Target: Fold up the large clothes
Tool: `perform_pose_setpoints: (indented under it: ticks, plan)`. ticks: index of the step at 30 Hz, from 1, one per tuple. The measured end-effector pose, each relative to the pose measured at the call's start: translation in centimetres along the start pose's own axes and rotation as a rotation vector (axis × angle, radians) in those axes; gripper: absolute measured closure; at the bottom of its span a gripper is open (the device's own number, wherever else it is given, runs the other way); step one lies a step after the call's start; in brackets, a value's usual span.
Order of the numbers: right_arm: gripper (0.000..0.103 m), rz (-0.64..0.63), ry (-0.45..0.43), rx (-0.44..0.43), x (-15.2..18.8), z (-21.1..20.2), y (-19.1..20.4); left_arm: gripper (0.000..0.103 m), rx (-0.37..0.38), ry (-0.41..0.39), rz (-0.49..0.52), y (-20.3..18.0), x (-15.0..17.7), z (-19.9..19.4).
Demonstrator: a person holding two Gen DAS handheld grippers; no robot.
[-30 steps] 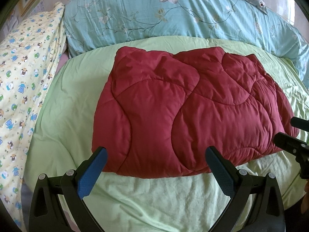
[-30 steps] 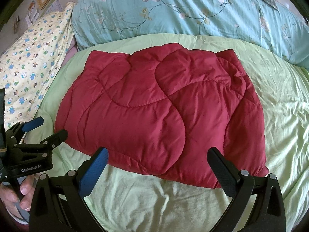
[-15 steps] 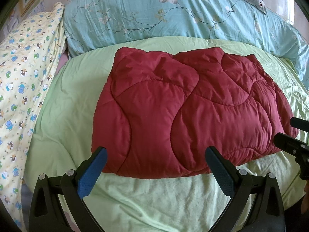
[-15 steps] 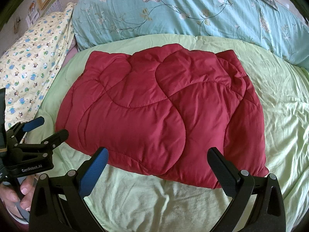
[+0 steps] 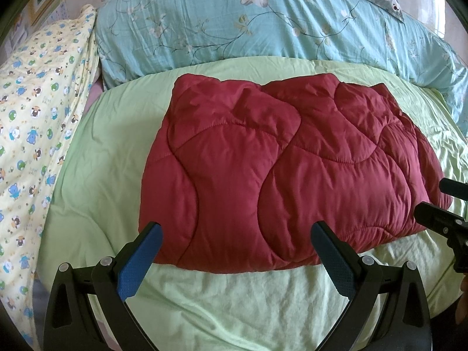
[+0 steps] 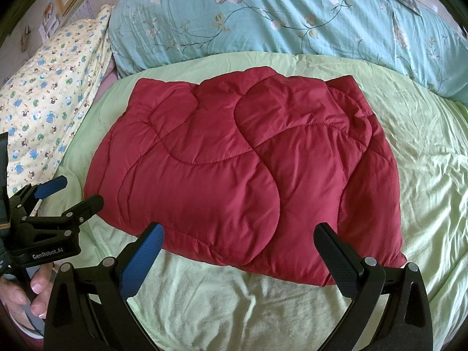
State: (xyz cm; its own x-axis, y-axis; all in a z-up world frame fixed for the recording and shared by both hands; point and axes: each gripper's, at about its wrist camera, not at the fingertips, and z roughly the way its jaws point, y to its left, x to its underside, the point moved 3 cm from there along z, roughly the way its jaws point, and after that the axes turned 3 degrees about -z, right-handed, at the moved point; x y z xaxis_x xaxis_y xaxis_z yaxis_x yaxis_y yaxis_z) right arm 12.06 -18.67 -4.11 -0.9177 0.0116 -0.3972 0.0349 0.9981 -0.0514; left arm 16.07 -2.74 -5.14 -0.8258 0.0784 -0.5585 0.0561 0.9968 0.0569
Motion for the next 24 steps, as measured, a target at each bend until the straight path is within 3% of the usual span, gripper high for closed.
perform_pose_setpoints:
  ticks: [14, 19, 24]
  plan:
    - [0.000, 0.005, 0.001, -0.001, -0.48, -0.15, -0.09, 0.001, 0.011, 0.003, -0.005, 0.11, -0.57, 0.10]
    - [0.000, 0.008, 0.004, -0.004, -0.48, 0.04, -0.08, 0.001, 0.070, 0.016, -0.036, 0.39, -0.52, 0.31]
    - [0.000, 0.014, 0.005, -0.008, -0.31, 0.40, -0.08, 0.001, 0.043, -0.007, -0.017, 0.14, -0.64, 0.11]
